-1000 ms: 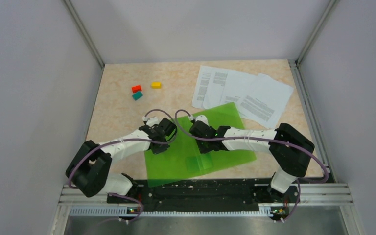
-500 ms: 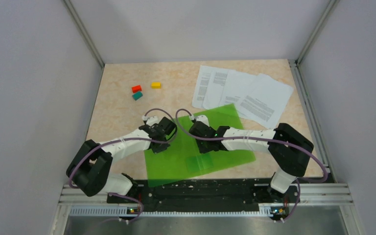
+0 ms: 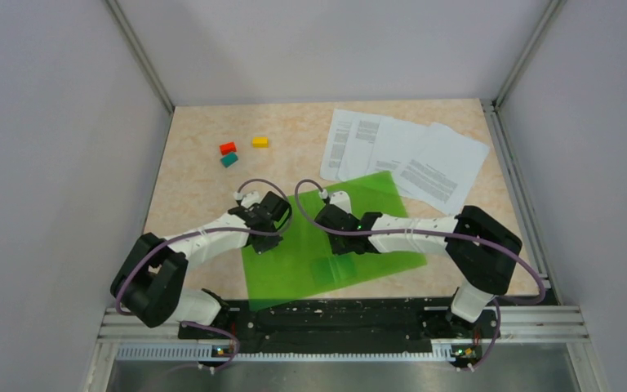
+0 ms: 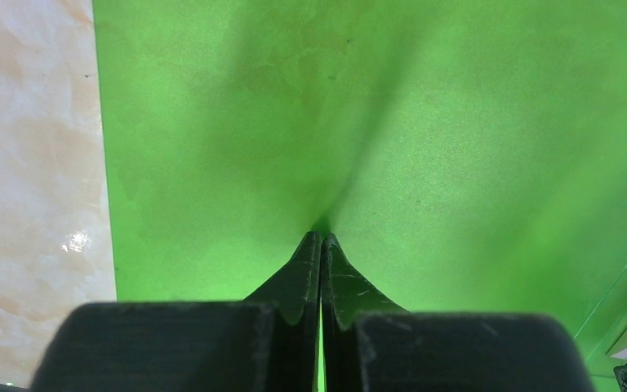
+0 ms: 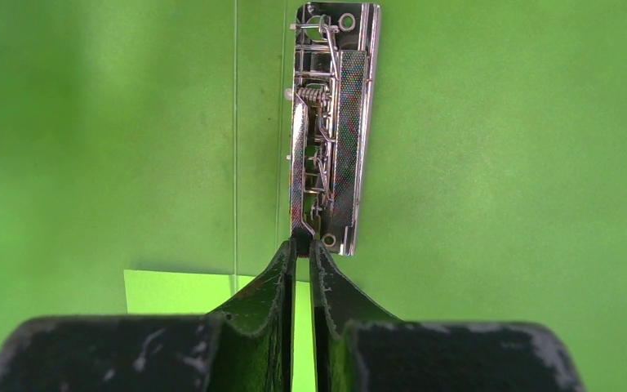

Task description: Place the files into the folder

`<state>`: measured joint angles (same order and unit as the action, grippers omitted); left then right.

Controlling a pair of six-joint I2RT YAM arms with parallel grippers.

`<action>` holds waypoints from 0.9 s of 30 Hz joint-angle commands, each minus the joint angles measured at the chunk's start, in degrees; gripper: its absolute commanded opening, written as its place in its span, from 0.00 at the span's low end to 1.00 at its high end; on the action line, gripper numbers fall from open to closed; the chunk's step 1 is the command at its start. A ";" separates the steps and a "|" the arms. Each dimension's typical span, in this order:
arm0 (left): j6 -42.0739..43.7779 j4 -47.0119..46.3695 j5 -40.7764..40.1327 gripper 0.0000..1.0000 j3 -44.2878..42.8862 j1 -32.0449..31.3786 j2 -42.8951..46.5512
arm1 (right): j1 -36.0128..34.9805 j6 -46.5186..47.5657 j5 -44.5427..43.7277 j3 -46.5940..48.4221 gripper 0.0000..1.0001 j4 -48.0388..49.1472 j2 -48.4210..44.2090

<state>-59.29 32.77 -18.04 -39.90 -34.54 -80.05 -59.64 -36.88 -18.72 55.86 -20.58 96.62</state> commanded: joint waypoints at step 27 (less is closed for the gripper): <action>0.48 -0.08 4.23 0.00 3.21 2.83 -4.64 | -0.67 -4.45 -11.01 -5.39 0.04 -8.50 2.21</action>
<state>-59.24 30.55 -14.79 -40.03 -32.25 -80.58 -60.64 -41.39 -25.85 54.02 -18.90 96.90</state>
